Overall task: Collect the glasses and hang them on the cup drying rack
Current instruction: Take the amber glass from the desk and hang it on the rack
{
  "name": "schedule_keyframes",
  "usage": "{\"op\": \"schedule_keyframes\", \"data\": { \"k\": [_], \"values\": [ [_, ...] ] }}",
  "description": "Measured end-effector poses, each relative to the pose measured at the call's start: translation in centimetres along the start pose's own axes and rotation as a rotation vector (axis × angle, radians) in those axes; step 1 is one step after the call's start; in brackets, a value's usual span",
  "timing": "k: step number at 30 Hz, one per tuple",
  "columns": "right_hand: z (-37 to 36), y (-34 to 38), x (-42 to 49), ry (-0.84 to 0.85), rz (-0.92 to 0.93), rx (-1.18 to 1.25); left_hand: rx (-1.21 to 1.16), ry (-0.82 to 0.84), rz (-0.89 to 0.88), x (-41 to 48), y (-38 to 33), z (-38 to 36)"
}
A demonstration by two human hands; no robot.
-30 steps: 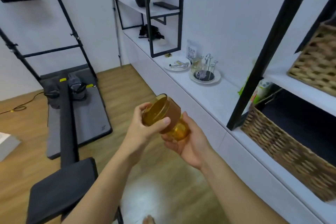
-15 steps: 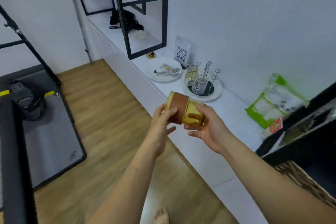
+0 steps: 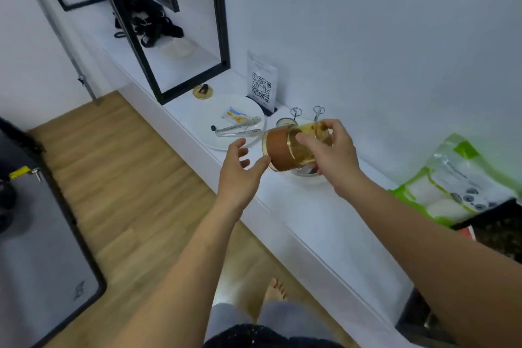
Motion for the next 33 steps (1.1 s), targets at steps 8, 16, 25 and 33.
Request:
{"op": "schedule_keyframes", "data": {
  "k": [8,16,25,33],
  "values": [
    [5.3,0.2,8.7,-0.278,0.164,-0.458,0.051,0.118,0.094,7.4,0.5,-4.0],
    [6.9,-2.4,14.1,-0.356,0.088,-0.815,0.140,0.259,0.102,11.6,1.3,-6.8],
    [4.9,-5.6,16.7,-0.254,-0.010,-0.910,0.196,0.314,0.096,13.6,1.3,-6.8],
    [3.0,-7.9,18.3,-0.116,-0.063,-1.075,0.177,0.333,0.104,14.3,1.1,-6.4]
  ]
}}
Point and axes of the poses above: each hand's wrist, its own x-axis towards the middle knuckle, its own z-axis out of the back of the hand, y = z × x, the point moved 3 cm from there along x, towards the middle knuckle, and after that the axes turned 3 degrees about -z, right-handed, at the moved point
